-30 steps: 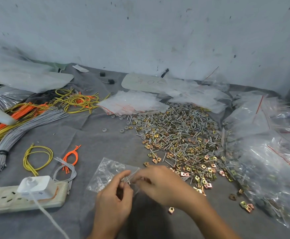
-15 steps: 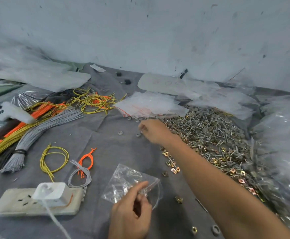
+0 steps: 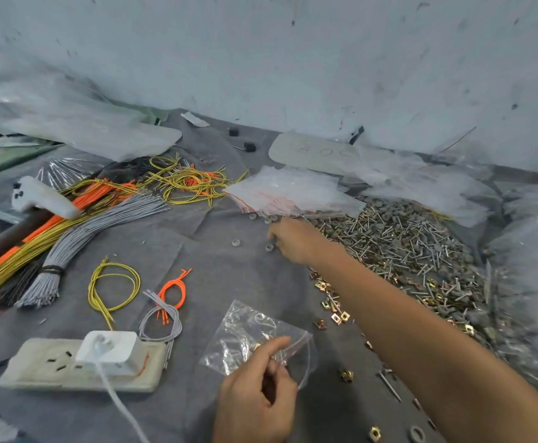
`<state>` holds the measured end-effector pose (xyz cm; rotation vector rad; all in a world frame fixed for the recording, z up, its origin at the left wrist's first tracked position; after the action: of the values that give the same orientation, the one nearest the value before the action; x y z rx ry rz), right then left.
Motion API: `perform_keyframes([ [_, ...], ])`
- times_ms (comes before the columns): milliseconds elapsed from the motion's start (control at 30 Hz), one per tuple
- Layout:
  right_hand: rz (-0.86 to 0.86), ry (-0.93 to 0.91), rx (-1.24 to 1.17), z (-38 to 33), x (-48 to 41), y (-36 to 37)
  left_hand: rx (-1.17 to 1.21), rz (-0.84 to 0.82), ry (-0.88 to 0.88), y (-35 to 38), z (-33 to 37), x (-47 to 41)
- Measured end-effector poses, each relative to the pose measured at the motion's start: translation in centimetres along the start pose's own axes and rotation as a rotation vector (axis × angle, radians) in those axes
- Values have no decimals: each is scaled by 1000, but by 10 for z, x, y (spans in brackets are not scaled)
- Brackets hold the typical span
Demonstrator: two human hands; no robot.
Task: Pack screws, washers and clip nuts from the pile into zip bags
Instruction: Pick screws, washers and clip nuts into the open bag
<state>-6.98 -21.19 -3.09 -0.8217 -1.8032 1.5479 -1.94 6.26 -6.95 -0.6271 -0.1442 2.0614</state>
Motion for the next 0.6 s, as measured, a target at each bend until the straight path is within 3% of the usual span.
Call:
perform_keyframes([
  [267,-58,-38,-109,-11,13,-6,23,-24,-4,0,-3,0],
  [467,40,22,-360,-10,43,-6,64,-47,-40,0,-3,0],
  [600,220,97,-604,-6,106,-10,45,-84,-54,-1,-2,-3],
])
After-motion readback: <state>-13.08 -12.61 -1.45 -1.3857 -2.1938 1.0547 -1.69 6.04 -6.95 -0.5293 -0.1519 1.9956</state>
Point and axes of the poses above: each hand's wrist, its own x-axis away from the middle knuckle, its own y-axis out of the palm, z = x × y, the point moved 2 cm from there along -x, towards the middle knuckle, and after that the axes turned 1 degree about -y, right-handed, at the moved point
